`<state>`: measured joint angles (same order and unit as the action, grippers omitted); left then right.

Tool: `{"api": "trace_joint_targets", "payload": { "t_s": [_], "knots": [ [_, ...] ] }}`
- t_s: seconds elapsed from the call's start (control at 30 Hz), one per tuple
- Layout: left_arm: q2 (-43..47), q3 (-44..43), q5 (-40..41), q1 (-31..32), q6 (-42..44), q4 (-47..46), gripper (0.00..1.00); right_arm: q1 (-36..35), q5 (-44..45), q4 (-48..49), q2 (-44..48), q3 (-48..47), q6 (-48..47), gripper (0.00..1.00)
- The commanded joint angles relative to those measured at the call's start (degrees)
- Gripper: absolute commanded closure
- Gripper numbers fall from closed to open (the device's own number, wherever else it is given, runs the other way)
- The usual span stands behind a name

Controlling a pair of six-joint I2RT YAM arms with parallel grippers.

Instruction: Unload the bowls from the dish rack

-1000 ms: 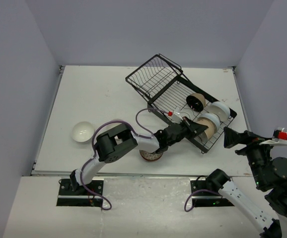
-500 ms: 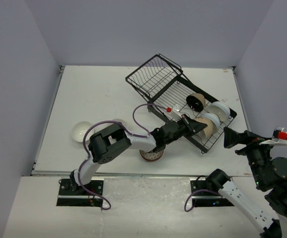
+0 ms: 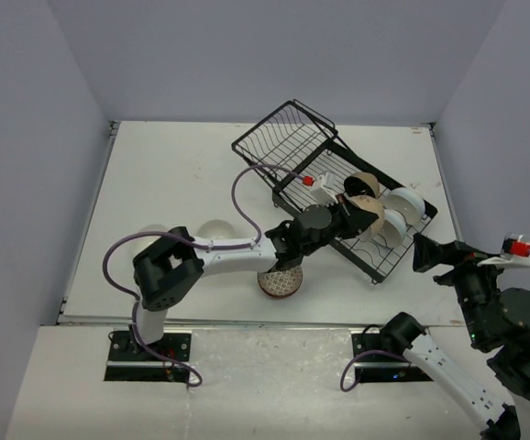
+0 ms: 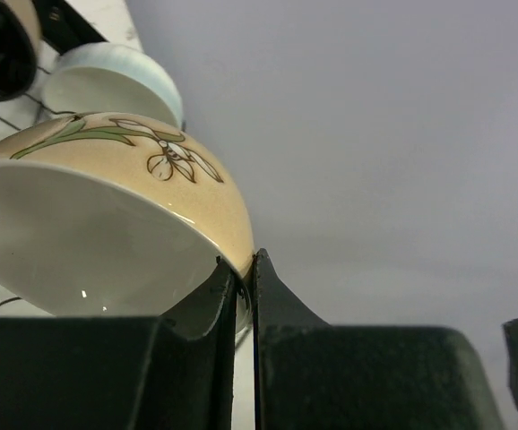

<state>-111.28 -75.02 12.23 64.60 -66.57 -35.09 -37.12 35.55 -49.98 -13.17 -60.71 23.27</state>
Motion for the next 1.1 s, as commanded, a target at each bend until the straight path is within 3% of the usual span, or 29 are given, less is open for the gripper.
{"api": "trace_joint_targets", "payload": {
  "t_s": [0.0, 0.2, 0.4, 0.73, 0.83, 1.07],
  "knots": [
    [6.51, -5.83, 5.96, 0.00, 9.51, 9.06, 1.00, -0.05, 3.90, 0.49, -0.98, -0.20, -0.85, 0.01],
    [17.13, -2.41, 15.01, 0.18, 18.47, 18.64, 1.00, -0.05, 4.44, 1.20, -1.33, 0.50, -1.21, 0.01],
    [28.29, 3.82, 24.76, 0.53, 22.00, 27.69, 1.00, -0.05, 4.00, 2.25, -1.77, 0.85, -1.47, 0.01],
    [39.65, 3.31, 39.96, 0.70, 17.62, 67.56, 1.00, -0.05, 3.47, 3.92, -1.77, 2.00, -1.47, 0.01],
    [41.67, 4.35, 41.38, 0.09, 15.68, 74.72, 1.00, -0.05, 2.68, 3.92, -2.04, 2.08, -1.21, 0.01],
    [42.91, 9.72, 36.38, -7.80, 17.78, 75.87, 1.00, -0.14, 1.01, 5.59, -2.30, 3.23, -0.59, 0.01]
  ]
}}
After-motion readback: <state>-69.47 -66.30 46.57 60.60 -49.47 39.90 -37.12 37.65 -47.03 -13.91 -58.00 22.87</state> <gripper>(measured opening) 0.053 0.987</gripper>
